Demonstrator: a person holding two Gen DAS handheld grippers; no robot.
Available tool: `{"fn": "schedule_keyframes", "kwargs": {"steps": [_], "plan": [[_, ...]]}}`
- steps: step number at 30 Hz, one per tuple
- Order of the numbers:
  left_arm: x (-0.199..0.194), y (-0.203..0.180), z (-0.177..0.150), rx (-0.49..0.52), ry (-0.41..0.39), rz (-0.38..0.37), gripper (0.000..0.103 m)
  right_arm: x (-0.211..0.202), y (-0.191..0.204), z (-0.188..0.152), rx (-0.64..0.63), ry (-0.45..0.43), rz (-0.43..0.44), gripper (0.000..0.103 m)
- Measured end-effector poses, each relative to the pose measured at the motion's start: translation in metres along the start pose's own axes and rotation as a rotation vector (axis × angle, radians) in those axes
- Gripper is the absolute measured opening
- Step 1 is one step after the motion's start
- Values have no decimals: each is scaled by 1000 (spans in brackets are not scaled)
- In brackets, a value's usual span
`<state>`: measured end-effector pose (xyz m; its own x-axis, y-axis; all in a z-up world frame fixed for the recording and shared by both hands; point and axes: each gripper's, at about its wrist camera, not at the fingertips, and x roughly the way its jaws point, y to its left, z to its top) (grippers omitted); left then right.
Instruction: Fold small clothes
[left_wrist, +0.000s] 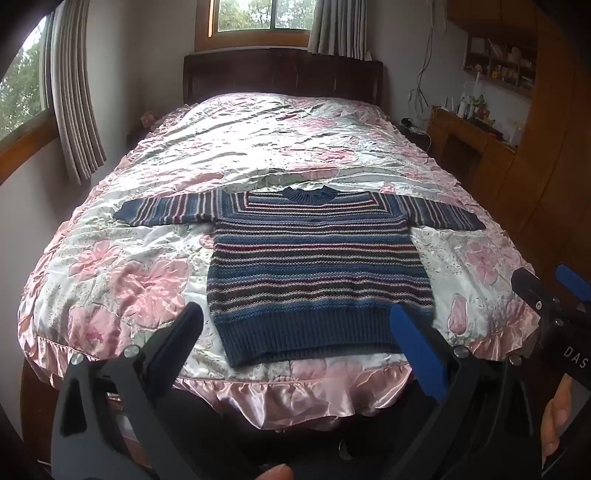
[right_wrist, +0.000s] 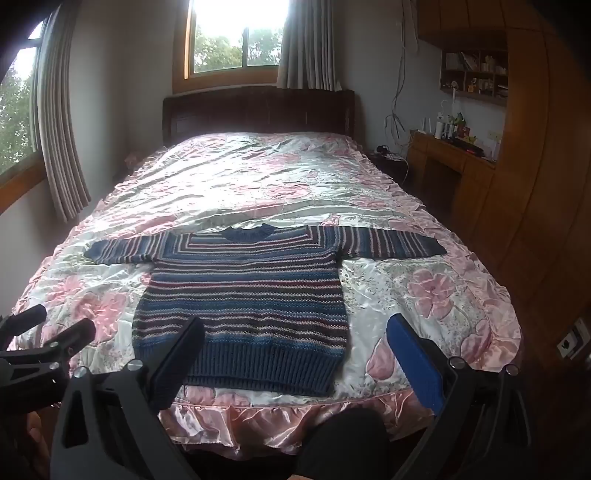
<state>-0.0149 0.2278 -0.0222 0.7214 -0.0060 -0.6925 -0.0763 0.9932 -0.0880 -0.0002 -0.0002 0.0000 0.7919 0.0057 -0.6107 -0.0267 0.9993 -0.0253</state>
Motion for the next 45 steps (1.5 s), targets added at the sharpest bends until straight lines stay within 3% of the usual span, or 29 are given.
{"fn": "schedule_keyframes", "kwargs": {"steps": [45], "plan": [[-4,-3,2,-1,1,19,100,-3,2,3,6,4,-2,99]]}}
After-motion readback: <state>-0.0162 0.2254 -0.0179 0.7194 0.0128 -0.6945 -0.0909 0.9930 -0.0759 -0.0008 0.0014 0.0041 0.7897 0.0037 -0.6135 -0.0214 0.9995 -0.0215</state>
